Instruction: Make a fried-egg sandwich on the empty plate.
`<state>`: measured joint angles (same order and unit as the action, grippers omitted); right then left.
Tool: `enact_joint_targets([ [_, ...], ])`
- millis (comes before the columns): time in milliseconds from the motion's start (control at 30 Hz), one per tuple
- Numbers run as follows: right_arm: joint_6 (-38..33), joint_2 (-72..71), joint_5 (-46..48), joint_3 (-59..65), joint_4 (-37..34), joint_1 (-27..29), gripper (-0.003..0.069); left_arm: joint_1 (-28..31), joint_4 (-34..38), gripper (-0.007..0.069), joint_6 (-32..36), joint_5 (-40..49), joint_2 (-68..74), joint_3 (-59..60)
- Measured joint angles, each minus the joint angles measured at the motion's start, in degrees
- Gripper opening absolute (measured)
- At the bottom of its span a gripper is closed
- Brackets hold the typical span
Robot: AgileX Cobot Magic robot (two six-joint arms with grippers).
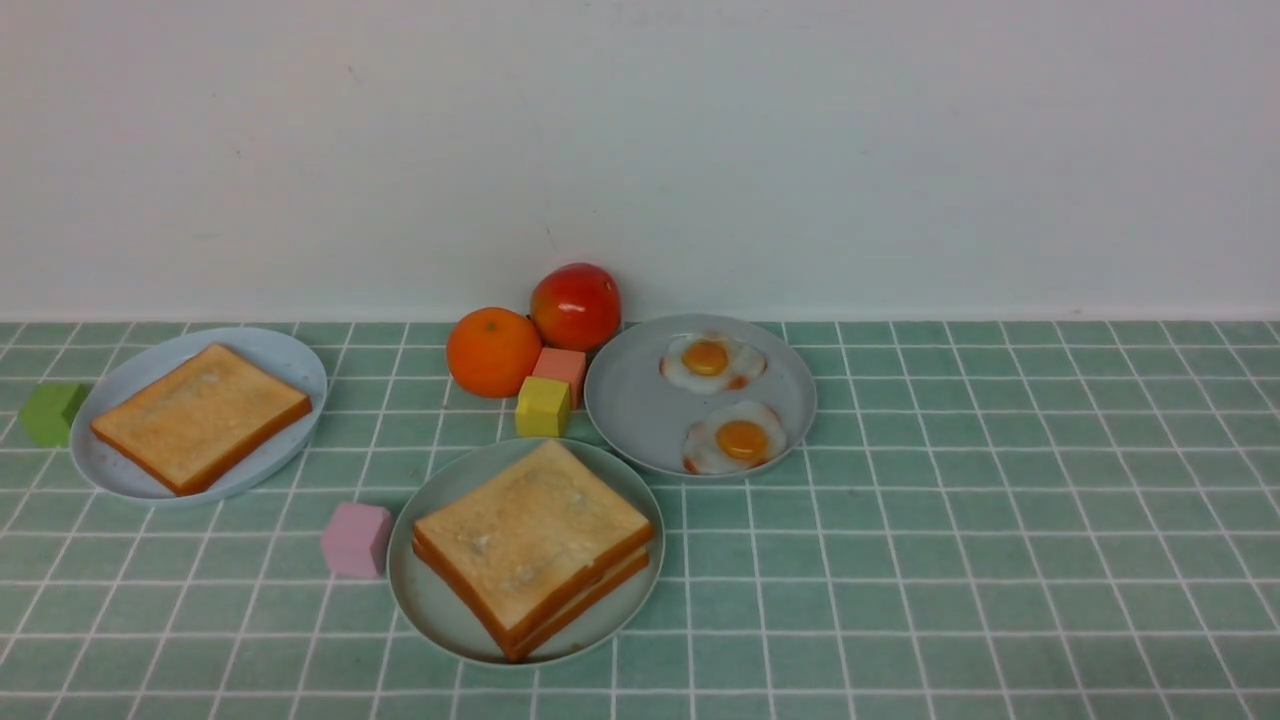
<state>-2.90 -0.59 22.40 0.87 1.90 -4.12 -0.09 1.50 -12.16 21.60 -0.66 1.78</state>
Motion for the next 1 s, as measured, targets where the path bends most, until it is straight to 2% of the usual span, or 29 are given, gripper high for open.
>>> enact_joint_targets([
  [1000,0.0,0.0,0.0,0.0,0.0,0.0,0.0062,0.0,0.1,0.0003,0.0,-0.1,0.0,0.0],
])
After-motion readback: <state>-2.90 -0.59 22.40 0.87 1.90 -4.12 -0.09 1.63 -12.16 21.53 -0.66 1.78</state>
